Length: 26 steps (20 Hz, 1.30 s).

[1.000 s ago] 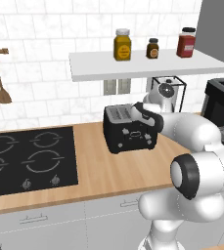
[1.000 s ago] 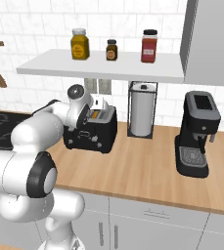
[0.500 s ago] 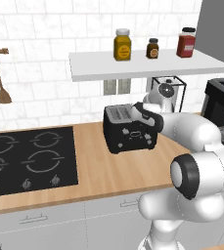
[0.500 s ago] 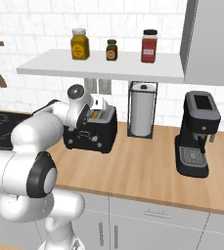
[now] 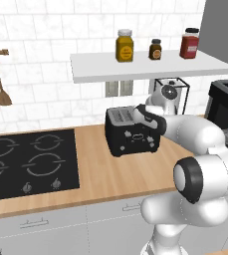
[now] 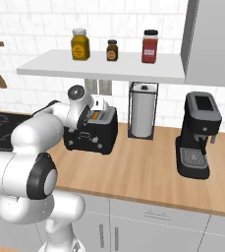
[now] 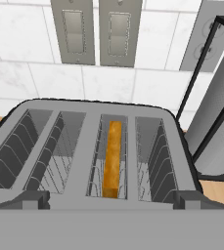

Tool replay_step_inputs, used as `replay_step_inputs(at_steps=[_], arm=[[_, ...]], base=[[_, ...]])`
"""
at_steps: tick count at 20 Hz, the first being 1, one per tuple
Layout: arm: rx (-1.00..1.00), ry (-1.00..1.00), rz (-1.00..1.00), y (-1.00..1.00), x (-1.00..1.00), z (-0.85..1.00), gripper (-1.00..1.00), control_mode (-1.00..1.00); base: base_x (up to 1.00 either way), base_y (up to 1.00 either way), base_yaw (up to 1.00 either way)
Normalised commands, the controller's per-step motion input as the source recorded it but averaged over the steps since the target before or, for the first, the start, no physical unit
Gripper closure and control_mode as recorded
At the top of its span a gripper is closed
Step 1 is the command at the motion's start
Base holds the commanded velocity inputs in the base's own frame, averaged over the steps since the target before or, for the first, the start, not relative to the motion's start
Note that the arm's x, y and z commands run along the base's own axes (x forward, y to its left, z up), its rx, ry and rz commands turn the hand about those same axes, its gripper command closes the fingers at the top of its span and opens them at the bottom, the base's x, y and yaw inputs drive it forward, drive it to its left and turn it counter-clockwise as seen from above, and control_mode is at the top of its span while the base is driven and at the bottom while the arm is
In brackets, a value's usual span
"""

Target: Start the toaster. Once the lever pops up, take the bread to the plate on the dining counter.

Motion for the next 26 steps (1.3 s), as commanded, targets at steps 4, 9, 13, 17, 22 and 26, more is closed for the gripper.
replay_step_inputs(at_steps=[4,9,13,17,22,26], arm=[[0.0,0.0,0.0,0.0,0.0,0.0,-1.0,-1.0],[0.0,0.0,0.0,0.0,0.0,0.0,-1.0,-1.0],[0.0,0.0,0.0,0.0,0.0,0.0,-1.0,-1.0],[0.0,0.0,0.0,0.0,0.0,0.0,-1.0,-1.0],[0.0,0.0,0.0,0.0,0.0,0.0,-1.0,-1.0],[0.0,0.0,0.0,0.0,0.0,0.0,-1.0,-1.0]], base=[[0.0,0.0,0.0],[0.0,0.0,0.0],[0.0,0.0,0.0],[0.0,0.0,0.0],[0.0,0.0,0.0],[0.0,0.0,0.0]])
